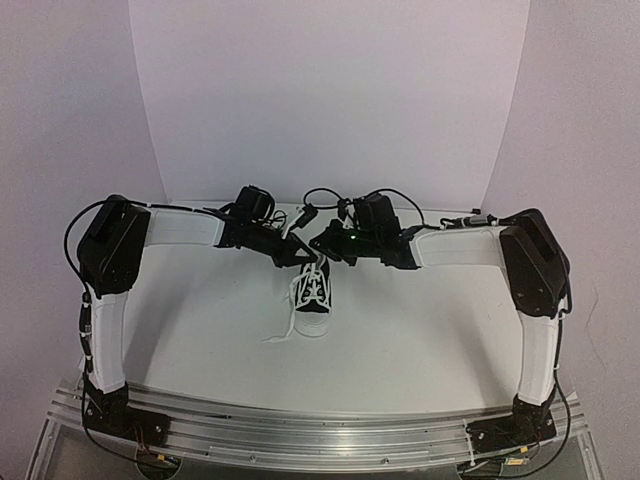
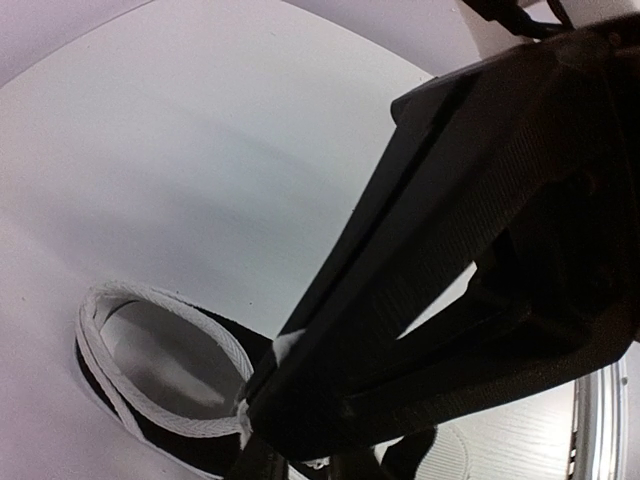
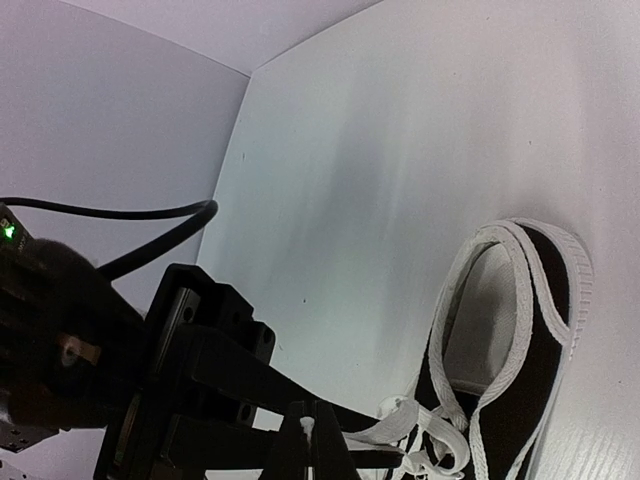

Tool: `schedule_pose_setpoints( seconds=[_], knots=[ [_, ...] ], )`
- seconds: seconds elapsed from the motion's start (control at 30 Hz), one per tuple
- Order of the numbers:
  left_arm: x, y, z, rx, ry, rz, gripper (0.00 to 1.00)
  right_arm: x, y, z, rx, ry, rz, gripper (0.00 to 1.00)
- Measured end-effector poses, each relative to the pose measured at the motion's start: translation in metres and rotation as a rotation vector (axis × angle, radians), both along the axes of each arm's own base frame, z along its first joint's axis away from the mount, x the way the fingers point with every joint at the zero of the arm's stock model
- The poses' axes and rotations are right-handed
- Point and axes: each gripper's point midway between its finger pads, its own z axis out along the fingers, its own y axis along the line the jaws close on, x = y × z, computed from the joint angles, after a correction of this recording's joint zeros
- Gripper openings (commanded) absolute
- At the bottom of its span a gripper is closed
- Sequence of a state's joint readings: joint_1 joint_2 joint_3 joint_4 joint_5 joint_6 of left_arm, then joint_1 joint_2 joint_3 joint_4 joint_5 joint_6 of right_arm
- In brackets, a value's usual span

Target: Tie the shoes

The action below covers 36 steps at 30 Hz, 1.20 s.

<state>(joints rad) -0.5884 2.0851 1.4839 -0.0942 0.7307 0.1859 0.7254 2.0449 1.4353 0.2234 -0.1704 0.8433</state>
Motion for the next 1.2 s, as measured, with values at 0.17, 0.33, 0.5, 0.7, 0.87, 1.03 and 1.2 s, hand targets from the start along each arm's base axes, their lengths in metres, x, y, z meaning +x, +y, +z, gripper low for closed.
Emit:
schedule_pose_setpoints(
  seconds=[0.17,0.33,0.5,0.7,0.87,1.03,1.2],
  knots=[
    [0.0,0.0,-0.001,0.005,-0.005,-0.005,0.0,0.0,0.0,0.0,0.0,0.001,0.001,0.0],
    [-0.001,0.001,-0.003,0.022,-0.044,-0.034,0.0,-0.002,0.001,0.0,-0.004,-0.003,0.013,0.07],
    [-0.002,0.002,-0.005,0.033,-0.066,-0.046,0.0,-0.004,0.002,-0.001,-0.017,-0.021,0.038,0.7],
    [0.0,0.005,-0.005,0.029,-0.057,-0.039,0.0,-0.005,-0.003,0.001,-0.065,-0.074,0.055,0.85],
    [0.003,0.01,-0.005,0.02,-0.029,-0.023,0.0,-0.028,-0.017,0.019,-0.21,-0.192,0.047,0.65],
    [0.002,0.015,-0.007,0.01,0.007,-0.02,0.0,-0.093,0.002,0.032,-0.336,-0.324,0.136,0.5],
    [0.002,0.016,-0.006,0.0,0.017,-0.025,0.0,-0.134,0.034,-0.008,-0.47,-0.35,0.276,0.47]
  ],
)
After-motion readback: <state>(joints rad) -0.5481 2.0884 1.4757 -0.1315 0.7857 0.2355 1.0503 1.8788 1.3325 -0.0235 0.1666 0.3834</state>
